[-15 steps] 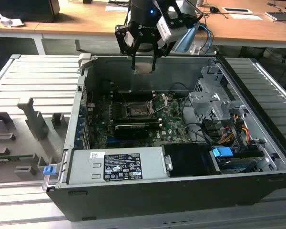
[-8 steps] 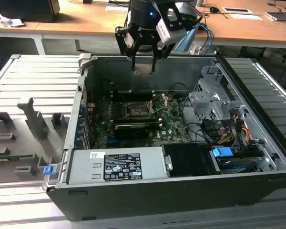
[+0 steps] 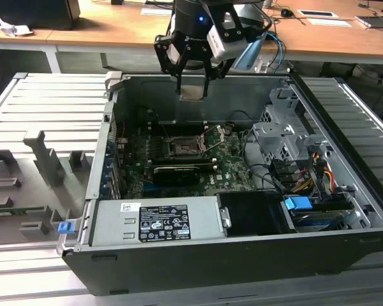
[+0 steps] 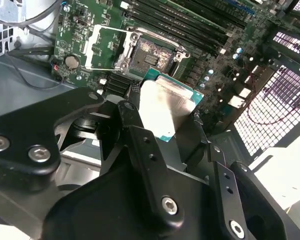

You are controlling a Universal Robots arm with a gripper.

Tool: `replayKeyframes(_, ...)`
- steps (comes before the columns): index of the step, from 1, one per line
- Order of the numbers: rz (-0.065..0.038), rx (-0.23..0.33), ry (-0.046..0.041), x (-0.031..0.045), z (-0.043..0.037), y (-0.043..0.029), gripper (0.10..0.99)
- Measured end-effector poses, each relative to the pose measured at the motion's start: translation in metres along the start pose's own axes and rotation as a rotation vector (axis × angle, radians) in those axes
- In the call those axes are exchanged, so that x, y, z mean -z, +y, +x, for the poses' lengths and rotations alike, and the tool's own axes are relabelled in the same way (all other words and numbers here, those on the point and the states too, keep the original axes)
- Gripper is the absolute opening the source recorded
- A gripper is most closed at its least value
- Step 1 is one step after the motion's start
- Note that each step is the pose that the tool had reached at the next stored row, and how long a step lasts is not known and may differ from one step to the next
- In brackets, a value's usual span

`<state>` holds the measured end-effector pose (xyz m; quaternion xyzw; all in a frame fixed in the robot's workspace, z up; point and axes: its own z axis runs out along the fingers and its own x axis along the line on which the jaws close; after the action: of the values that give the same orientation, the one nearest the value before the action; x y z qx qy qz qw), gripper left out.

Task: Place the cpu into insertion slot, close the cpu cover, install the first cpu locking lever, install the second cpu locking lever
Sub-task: 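Place the cpu into insertion slot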

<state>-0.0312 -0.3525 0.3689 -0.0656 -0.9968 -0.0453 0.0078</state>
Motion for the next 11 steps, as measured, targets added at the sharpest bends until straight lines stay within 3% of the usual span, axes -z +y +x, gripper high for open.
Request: replayKeyframes(11,0.000,-0.012,-0.0010,-0.0055,-0.0001,-0.0005,0.529)
